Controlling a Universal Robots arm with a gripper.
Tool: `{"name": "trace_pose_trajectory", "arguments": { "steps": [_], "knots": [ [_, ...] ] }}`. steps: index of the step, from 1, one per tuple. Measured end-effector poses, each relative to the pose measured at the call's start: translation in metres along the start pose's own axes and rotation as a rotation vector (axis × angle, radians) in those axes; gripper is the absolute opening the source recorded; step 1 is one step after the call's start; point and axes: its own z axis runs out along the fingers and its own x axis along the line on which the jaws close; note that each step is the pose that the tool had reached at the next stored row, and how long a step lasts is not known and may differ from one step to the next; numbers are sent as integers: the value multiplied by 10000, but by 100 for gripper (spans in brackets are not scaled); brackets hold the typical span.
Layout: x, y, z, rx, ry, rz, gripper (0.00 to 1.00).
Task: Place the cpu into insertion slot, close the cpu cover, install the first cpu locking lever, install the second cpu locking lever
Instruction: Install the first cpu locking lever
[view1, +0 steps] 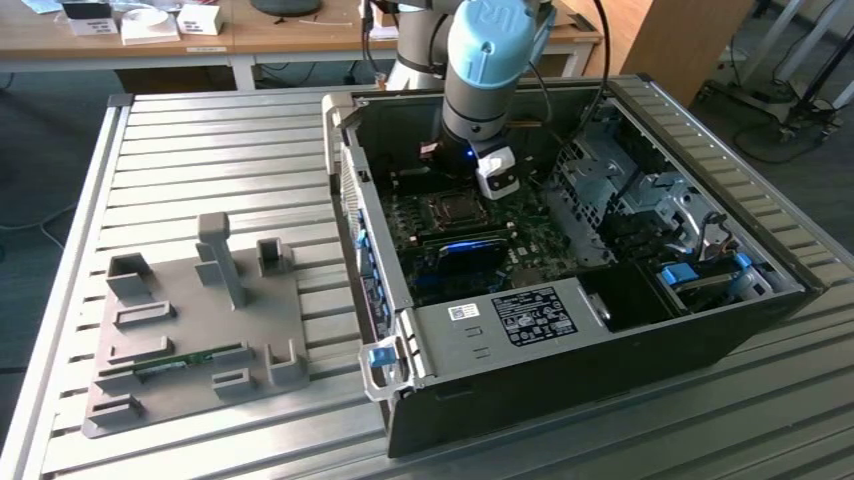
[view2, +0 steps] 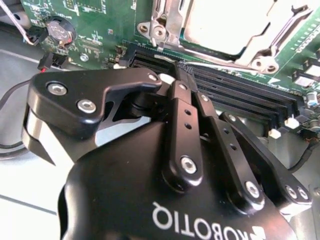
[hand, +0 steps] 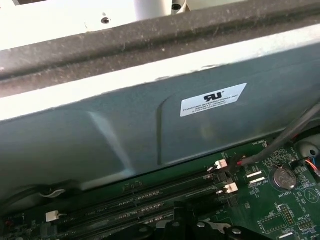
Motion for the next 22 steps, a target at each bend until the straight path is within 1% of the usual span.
{"name": "trace_pose_trajectory", "arguments": {
  "steps": [8,12,19,22],
  "knots": [
    [-3,-4,11,142,-40,-27,11],
    [-3,-4,11,175,-51,-32,11],
    [-3,-4,11,300,-86,-55,11],
    [-3,-4,11,328,-95,-61,11]
  ]
}}
